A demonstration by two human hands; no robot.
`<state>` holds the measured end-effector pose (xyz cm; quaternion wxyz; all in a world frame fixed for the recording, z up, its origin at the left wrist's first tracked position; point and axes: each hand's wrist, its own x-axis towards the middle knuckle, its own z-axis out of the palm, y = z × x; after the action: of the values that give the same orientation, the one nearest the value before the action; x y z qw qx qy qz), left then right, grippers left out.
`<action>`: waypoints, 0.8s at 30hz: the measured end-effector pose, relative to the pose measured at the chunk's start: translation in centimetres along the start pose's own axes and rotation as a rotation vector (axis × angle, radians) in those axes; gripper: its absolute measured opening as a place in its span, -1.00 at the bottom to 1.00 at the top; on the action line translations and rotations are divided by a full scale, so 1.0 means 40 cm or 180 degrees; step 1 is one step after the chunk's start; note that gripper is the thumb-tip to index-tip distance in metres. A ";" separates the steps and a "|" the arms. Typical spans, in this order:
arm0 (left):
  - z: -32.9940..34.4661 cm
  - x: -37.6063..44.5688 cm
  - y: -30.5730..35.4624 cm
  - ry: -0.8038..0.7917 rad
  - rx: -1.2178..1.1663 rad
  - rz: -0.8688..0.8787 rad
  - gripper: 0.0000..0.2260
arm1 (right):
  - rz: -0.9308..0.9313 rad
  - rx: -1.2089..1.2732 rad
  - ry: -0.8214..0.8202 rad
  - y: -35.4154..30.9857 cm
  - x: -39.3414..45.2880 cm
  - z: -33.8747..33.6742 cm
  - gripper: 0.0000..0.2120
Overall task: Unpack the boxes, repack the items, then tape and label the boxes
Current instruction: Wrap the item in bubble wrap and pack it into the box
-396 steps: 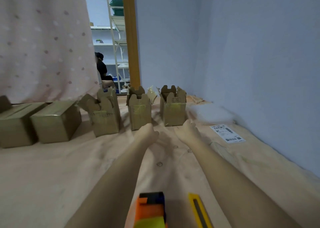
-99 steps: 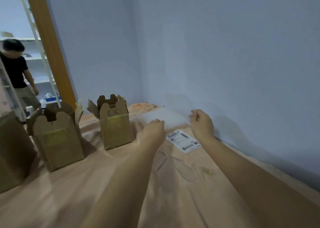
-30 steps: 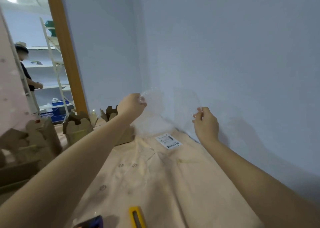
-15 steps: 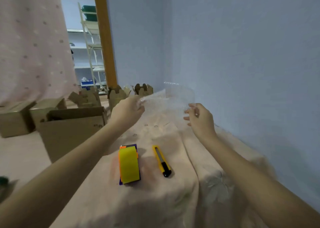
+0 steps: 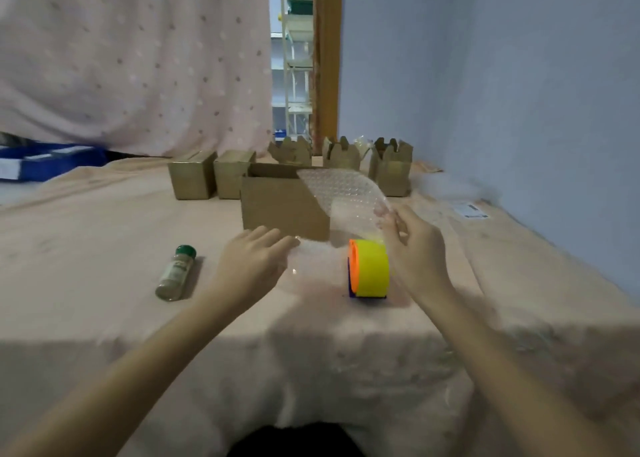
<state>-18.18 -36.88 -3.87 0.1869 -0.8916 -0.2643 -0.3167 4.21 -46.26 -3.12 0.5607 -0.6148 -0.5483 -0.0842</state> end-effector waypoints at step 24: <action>0.033 -0.189 -0.084 -0.1434 -0.3529 -0.2227 -0.79 | -0.0915 -0.0826 -0.1233 -0.050 -0.213 0.253 -0.73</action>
<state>-24.53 -36.23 -9.29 -0.4689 -0.7619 -0.3677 -0.2538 -5.80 -43.77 -11.66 0.3442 -0.6020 -0.7116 -0.1132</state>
